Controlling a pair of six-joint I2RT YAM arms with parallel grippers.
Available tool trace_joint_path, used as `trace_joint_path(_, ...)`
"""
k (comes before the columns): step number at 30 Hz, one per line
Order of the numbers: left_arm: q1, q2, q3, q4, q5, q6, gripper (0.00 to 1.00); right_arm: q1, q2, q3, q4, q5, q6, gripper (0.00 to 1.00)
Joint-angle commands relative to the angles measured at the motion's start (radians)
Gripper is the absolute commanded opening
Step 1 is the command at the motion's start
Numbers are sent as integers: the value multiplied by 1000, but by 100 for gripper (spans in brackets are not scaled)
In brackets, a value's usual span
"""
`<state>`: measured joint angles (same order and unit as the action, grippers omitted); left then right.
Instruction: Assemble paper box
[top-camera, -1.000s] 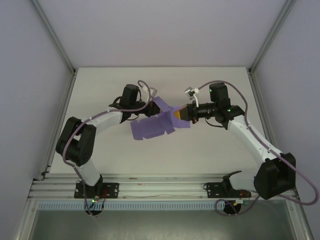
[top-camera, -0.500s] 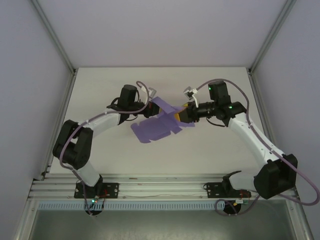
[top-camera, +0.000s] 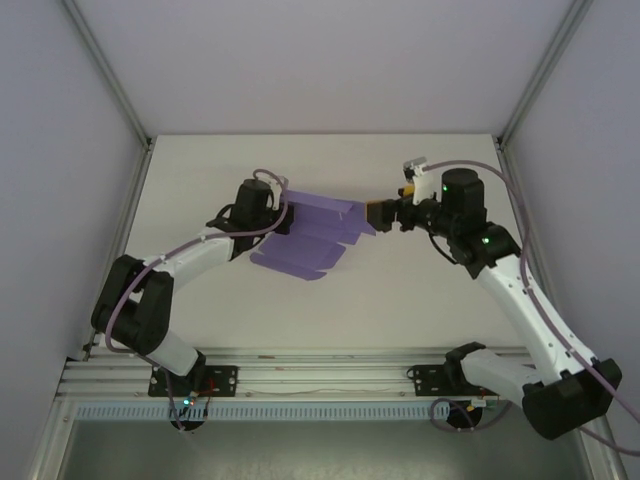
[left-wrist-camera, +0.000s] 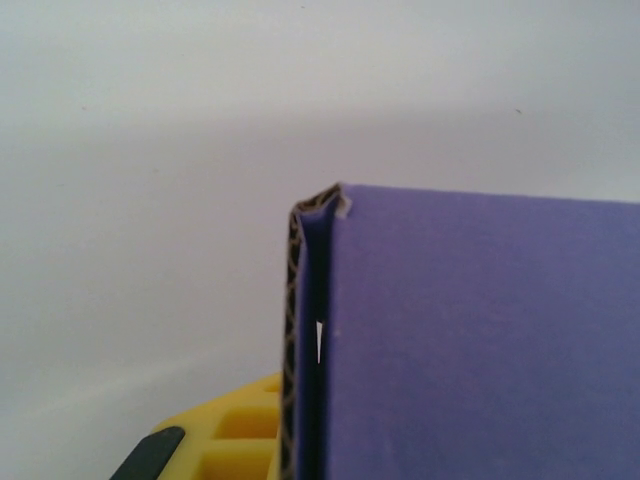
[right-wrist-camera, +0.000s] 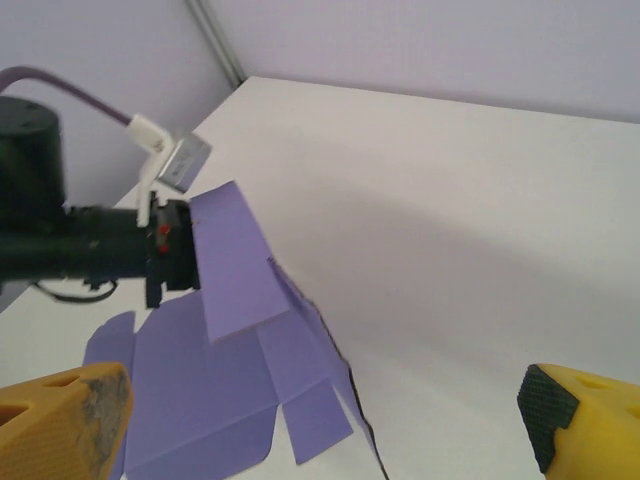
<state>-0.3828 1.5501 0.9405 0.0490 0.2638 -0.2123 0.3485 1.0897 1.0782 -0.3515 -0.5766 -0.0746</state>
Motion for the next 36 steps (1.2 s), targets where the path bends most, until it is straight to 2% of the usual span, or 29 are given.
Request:
trace_joint_path(1,-15,-35,20,-32,-88,-21,0,14,57,44,45,30,36,100)
trace_joint_path(4,-19,-32,21,-28,-84,-33,0,30,138,58,35,45,21,100)
trace_joint_path(8,-25,-35,24,-29,-91,-44,0,57,223,69,18,142,3,100)
trace_joint_path(10,-27,-36,29,-35,-95,-57,0,81,254,66,21,141,-15,100)
trace_joint_path(13,-40,-34,36,-39,-106,-61,0,130,292,48,71,194,-25,100)
trace_joint_path(16,-72,-30,37,-31,-143,-35,0,158,336,43,160,263,34,100)
trace_joint_path(20,-87,-22,49,-31,-142,-58,0,224,359,-10,333,459,69,100)
trace_joint_path(25,-118,-46,28,-2,-174,-90,0,265,353,-108,570,683,209,100)
trace_joint_path(29,-123,-80,-2,15,-229,-163,0,295,322,-168,636,810,269,100)
trace_joint_path(32,-123,-100,-11,-3,-255,-185,0,300,272,-198,601,795,256,100)
trace_joint_path(36,-122,-119,-23,-31,-307,-160,0,297,172,-199,398,694,217,100)
